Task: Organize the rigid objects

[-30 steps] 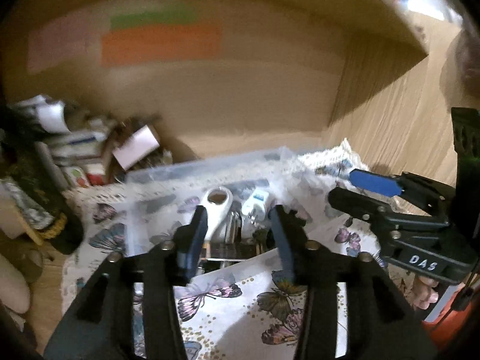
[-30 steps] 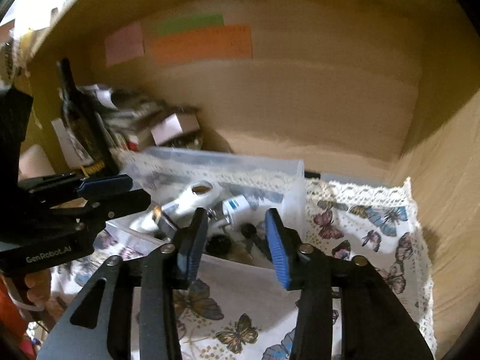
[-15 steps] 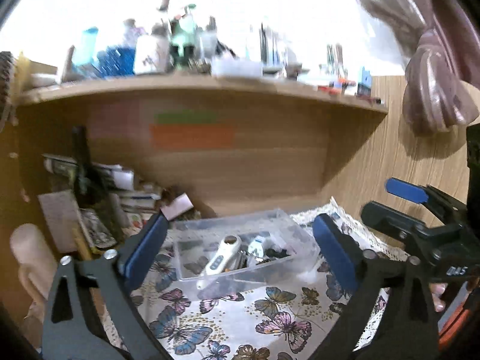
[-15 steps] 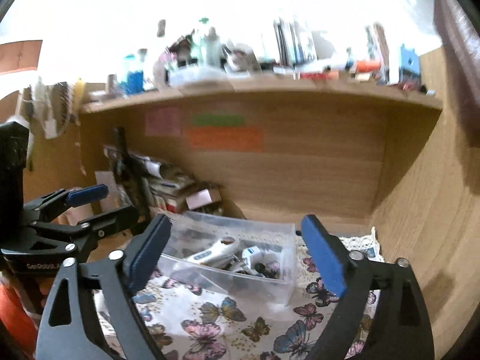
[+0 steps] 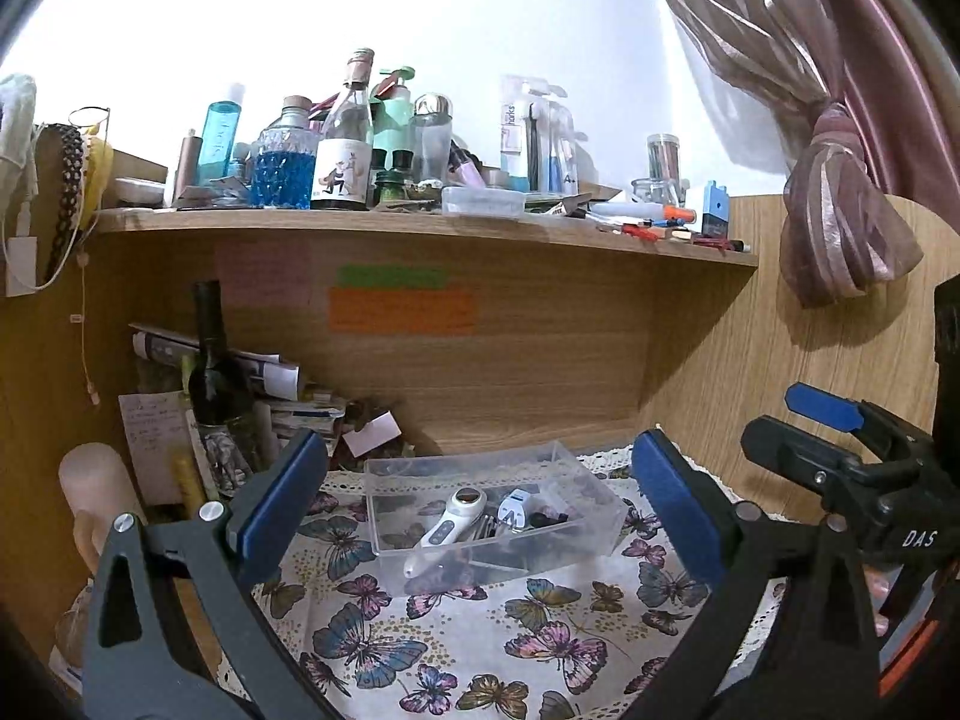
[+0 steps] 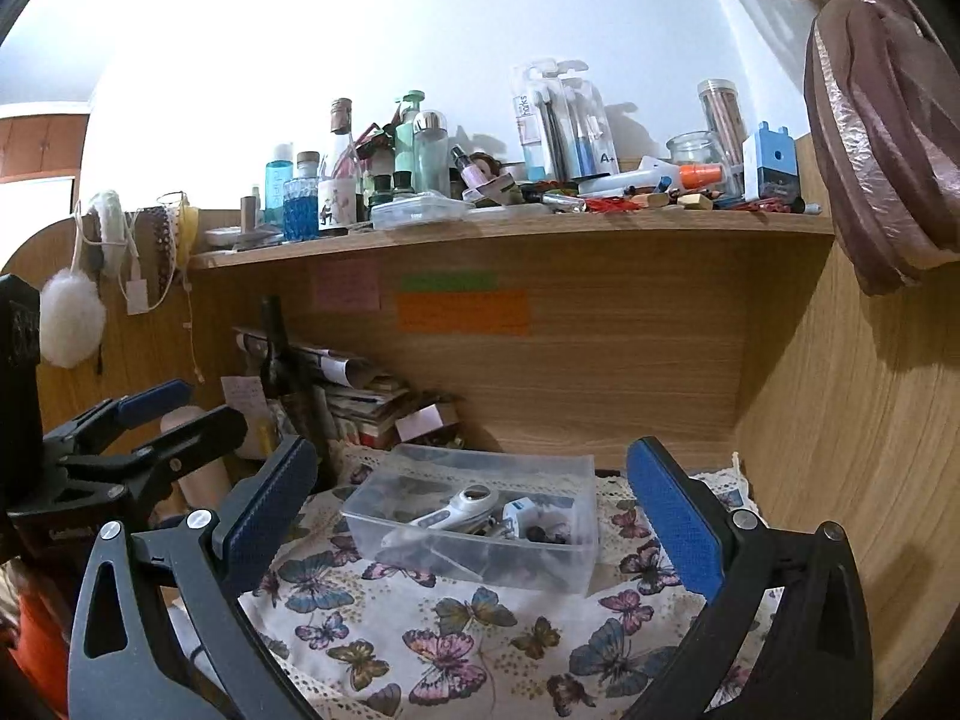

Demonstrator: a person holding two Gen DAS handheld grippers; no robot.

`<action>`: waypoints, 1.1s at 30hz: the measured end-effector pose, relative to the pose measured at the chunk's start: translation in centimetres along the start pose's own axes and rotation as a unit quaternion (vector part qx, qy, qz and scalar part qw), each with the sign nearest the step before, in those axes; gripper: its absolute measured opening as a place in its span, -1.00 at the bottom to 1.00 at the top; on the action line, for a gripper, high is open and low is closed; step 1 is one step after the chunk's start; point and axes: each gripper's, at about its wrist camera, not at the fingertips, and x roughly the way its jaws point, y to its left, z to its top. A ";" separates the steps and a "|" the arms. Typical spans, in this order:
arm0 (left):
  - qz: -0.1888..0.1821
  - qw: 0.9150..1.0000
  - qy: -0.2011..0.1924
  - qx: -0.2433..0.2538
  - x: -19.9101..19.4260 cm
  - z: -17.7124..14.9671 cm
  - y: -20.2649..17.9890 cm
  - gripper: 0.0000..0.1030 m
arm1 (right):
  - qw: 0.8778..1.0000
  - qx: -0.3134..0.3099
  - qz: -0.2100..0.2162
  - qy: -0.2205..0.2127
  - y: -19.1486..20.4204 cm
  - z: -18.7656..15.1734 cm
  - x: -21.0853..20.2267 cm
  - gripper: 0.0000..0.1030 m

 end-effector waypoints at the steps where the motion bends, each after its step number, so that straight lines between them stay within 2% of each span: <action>1: 0.000 1.000 0.000 0.000 0.0 0.0 0.0 1.00 | 1.000 -0.001 -0.001 -0.001 0.1 0.0 0.0 1.00; 33: -0.007 1.000 0.004 0.016 0.7 0.3 -1.1 1.00 | 1.000 0.005 -0.015 -0.011 -0.2 0.0 -0.3 1.00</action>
